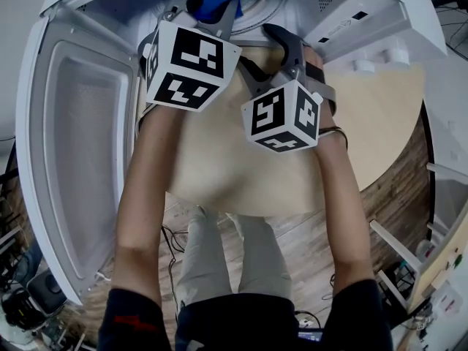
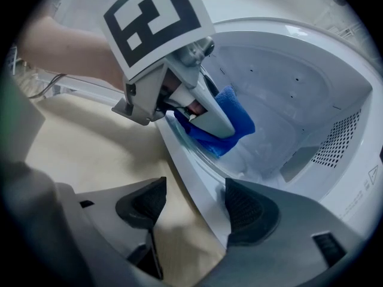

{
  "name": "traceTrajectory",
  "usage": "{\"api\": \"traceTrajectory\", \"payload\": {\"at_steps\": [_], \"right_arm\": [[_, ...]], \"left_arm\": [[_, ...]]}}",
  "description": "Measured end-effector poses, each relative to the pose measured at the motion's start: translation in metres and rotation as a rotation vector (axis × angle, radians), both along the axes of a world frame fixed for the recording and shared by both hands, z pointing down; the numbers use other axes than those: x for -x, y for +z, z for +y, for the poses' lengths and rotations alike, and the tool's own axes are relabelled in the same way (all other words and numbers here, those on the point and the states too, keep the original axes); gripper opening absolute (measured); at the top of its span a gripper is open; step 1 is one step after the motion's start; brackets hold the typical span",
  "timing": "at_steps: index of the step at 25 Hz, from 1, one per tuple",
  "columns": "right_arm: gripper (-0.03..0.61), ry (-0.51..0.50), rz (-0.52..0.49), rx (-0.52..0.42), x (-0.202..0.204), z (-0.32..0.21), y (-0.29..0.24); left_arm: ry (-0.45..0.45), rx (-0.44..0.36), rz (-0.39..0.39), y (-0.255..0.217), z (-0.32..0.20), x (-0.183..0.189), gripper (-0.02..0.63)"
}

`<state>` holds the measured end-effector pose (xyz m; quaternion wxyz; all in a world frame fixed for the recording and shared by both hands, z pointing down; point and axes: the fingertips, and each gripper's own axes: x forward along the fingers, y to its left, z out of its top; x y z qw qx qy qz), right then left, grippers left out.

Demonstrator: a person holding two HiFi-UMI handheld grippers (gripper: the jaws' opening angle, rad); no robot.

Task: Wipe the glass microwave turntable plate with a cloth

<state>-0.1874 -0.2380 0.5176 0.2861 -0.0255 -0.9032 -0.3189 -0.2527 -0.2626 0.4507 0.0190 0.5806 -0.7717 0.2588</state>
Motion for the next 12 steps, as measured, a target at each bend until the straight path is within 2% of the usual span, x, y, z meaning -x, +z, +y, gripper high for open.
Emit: {"api": "traceTrajectory", "payload": {"at_steps": [12], "right_arm": [[0.288, -0.001, 0.001, 0.003, 0.000, 0.000, 0.001]], "left_arm": [[0.095, 0.005, -0.003, 0.002, -0.028, -0.026, 0.054]]}}
